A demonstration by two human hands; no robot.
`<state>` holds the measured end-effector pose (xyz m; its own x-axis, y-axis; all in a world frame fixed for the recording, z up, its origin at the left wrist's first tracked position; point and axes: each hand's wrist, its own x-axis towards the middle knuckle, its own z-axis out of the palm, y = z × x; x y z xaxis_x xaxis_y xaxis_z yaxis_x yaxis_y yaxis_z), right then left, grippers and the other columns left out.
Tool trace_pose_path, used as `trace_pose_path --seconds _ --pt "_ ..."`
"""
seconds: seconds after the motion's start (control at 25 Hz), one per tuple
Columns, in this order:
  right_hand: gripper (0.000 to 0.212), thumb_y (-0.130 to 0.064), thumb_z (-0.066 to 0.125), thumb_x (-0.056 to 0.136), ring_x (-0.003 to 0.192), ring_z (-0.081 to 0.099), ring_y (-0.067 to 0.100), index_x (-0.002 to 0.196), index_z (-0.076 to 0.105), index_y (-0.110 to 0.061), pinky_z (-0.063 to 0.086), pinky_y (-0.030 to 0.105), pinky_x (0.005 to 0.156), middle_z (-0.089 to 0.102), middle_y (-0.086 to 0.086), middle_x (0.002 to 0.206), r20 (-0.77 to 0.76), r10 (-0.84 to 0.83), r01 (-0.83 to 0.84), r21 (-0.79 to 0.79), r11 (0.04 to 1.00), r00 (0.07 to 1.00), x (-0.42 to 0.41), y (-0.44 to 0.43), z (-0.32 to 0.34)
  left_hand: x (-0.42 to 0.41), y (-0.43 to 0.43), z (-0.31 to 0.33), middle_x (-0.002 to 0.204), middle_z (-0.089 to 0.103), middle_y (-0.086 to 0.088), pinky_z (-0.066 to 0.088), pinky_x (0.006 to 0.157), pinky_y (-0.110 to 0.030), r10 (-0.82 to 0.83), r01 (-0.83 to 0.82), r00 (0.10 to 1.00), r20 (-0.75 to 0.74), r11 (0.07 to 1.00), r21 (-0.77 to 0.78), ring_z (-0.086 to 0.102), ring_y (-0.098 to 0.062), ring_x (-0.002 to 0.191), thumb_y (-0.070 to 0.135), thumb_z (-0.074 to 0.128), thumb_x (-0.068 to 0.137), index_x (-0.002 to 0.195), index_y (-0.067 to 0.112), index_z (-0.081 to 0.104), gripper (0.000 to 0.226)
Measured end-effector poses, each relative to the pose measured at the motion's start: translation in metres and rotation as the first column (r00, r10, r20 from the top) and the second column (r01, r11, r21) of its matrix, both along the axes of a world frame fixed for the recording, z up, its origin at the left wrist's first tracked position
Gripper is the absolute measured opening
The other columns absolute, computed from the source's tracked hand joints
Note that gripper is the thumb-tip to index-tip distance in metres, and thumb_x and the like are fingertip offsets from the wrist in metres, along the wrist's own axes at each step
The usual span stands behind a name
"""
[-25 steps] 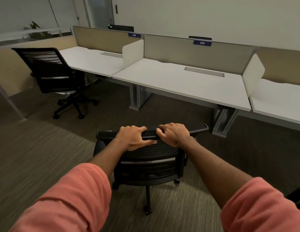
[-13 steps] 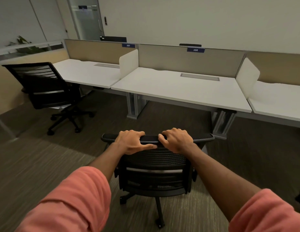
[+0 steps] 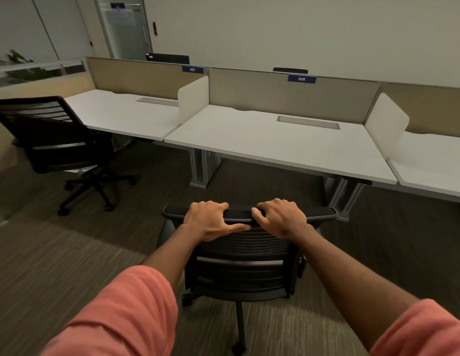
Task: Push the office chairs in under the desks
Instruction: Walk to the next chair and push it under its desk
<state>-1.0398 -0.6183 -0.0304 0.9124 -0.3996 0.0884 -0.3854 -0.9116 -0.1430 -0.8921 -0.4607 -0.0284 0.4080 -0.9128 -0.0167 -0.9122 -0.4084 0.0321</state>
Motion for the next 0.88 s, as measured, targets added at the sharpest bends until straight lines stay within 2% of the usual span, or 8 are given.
trace_pose_path --seconds 0.32,0.56,0.76,0.88 --pt "0.048 -0.052 0.03 0.099 0.065 0.058 0.016 0.088 0.066 -0.021 0.049 0.034 0.061 0.062 0.0 0.074 0.013 0.03 -0.029 -0.04 0.999 0.999 0.061 -0.062 -0.002 0.057 -0.059 -0.008 0.079 0.06 0.007 0.043 0.072 -0.036 0.025 -0.022 0.999 0.036 0.996 -0.09 0.057 -0.015 0.075 0.103 0.01 0.054 0.09 0.028 0.057 0.096" --pt "0.049 -0.055 0.027 0.098 0.061 0.054 0.014 0.083 0.062 -0.023 0.042 0.03 0.056 0.057 -0.004 0.067 0.038 0.008 -0.004 -0.086 0.996 0.999 0.122 -0.112 -0.01 0.114 -0.108 -0.009 0.08 0.06 0.006 0.044 0.073 -0.037 0.044 -0.038 0.998 0.046 0.993 -0.116 0.059 -0.016 0.076 0.103 0.012 0.055 0.092 0.027 0.059 0.097" --pt "0.05 -0.056 0.025 0.096 0.054 0.049 0.009 0.076 0.059 -0.025 0.029 0.026 0.05 0.052 -0.007 0.061 0.089 0.012 -0.001 -0.122 0.993 0.996 0.181 -0.146 -0.016 0.176 -0.141 -0.014 0.081 0.062 0.005 0.043 0.074 -0.037 0.038 -0.03 0.997 0.065 0.992 -0.123 0.06 -0.016 0.076 0.103 0.013 0.057 0.095 0.026 0.059 0.097" --pt "0.052 -0.056 0.024 0.096 0.058 0.052 0.012 0.076 0.06 -0.024 0.034 0.028 0.052 0.056 -0.005 0.064 0.08 0.021 -0.011 -0.125 0.992 0.997 0.22 -0.163 -0.014 0.215 -0.157 -0.015 0.079 0.061 0.005 0.041 0.071 -0.034 0.04 -0.028 0.996 0.082 0.99 -0.141 0.057 -0.014 0.072 0.101 0.016 0.061 0.091 0.026 0.059 0.091"
